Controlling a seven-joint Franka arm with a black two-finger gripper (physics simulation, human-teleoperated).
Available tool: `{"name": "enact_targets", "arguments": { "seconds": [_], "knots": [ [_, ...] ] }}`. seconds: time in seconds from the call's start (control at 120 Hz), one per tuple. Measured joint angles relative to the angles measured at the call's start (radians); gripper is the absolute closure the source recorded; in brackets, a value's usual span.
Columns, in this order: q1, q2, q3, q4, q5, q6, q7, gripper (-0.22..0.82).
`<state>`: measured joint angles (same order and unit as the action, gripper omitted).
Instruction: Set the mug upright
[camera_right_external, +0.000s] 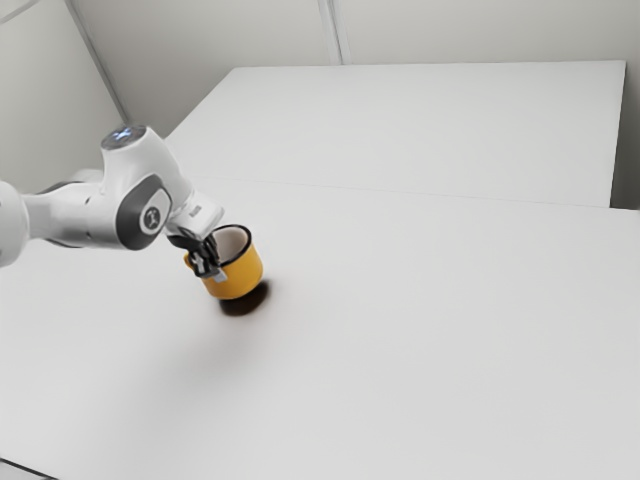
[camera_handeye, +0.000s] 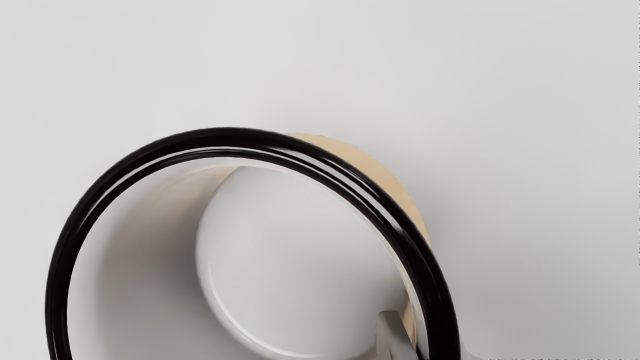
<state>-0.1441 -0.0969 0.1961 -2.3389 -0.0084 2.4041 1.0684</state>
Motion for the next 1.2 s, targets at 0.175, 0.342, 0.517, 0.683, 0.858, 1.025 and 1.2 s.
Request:
{"name": "enact_targets", "arguments": {
  "seconds": [0.175, 0.342, 0.517, 0.683, 0.858, 1.025, 1.2],
  "knots": [
    [-0.009, -0.039, -0.013, -0.076, 0.001, 0.037, -0.004, 0.79],
    [-0.009, -0.053, -0.017, -0.124, 0.002, 0.061, -0.009, 0.79],
    [-0.009, -0.052, -0.018, -0.138, 0.0, 0.077, -0.008, 0.67],
    [-0.007, -0.053, -0.021, -0.139, -0.007, 0.075, 0.003, 0.32],
    [-0.008, -0.086, -0.035, -0.096, -0.009, 0.04, -0.041, 0.14],
    [-0.008, -0.116, -0.056, 0.127, -0.01, -0.143, -0.231, 0.06],
    [-0.009, -0.055, -0.104, 0.427, -0.018, -0.364, -0.425, 0.03]
  ]
}}
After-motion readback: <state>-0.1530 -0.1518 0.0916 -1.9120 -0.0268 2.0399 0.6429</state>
